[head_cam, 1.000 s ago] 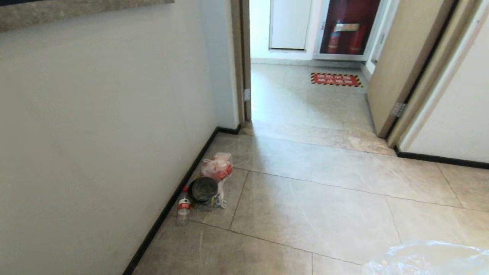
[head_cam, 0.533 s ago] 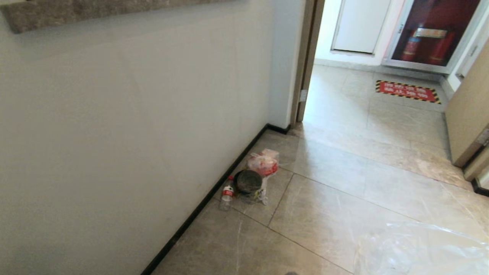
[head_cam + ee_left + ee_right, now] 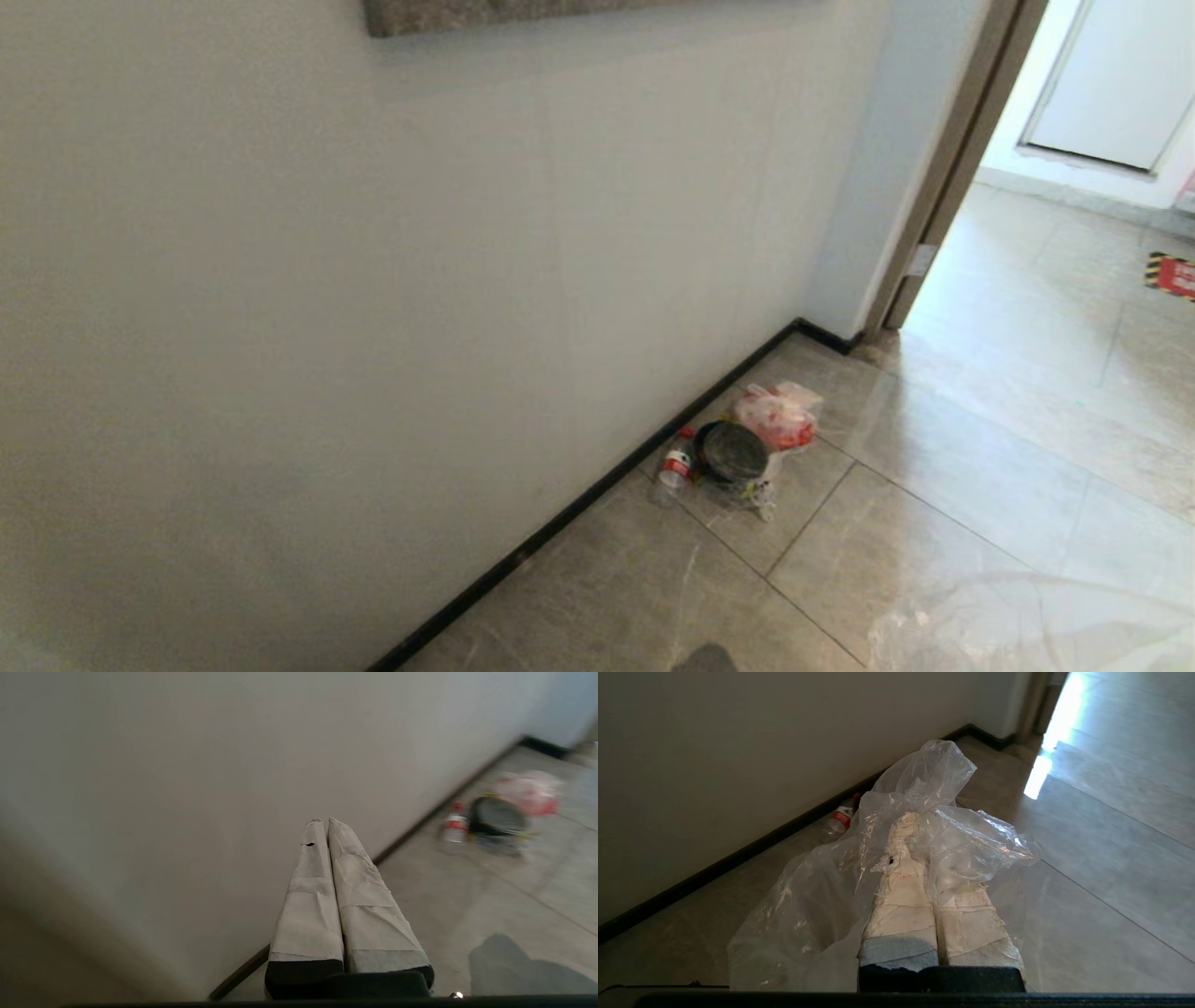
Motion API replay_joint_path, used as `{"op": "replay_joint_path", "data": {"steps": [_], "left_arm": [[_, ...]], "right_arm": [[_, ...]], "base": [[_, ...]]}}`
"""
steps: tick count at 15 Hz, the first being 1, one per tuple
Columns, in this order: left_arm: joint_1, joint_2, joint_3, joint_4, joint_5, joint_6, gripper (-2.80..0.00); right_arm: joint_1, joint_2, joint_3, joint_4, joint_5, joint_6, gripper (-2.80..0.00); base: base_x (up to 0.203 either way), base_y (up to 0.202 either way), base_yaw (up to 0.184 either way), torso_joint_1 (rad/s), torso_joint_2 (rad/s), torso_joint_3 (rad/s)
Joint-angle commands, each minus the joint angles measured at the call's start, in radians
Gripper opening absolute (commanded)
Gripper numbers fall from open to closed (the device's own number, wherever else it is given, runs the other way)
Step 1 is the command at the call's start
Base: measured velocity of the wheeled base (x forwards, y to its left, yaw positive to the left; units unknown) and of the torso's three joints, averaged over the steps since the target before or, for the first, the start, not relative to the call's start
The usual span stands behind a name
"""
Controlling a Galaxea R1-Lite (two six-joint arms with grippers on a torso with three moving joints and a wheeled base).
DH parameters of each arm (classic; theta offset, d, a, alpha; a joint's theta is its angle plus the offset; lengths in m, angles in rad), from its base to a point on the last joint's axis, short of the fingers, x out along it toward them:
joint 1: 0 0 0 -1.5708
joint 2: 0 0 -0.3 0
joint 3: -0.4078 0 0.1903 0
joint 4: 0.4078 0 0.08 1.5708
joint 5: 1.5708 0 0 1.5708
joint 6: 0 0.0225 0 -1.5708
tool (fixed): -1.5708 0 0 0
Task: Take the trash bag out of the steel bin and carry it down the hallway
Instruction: Put the trash bag at the door
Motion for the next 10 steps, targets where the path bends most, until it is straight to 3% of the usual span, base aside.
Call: {"op": "replay_joint_path", "data": {"steps": [1,10], "left_arm": [[0.000,0.000,0.002,0.000,0.000,-0.002,-2.80],[0.000,0.000,0.002,0.000,0.000,-0.002,-2.80]], "right_arm": [[0.001,0.001,0.002,0.000,0.001,-0.002,-2.80],[0.001,0.001,0.002,0.000,0.001,0.001,-2.80]], "base": [[0.003,-0.008,0.173,0.001,0.00,0.007],[0.000,-0.009,0.172,0.004,0.00,0.001]]}}
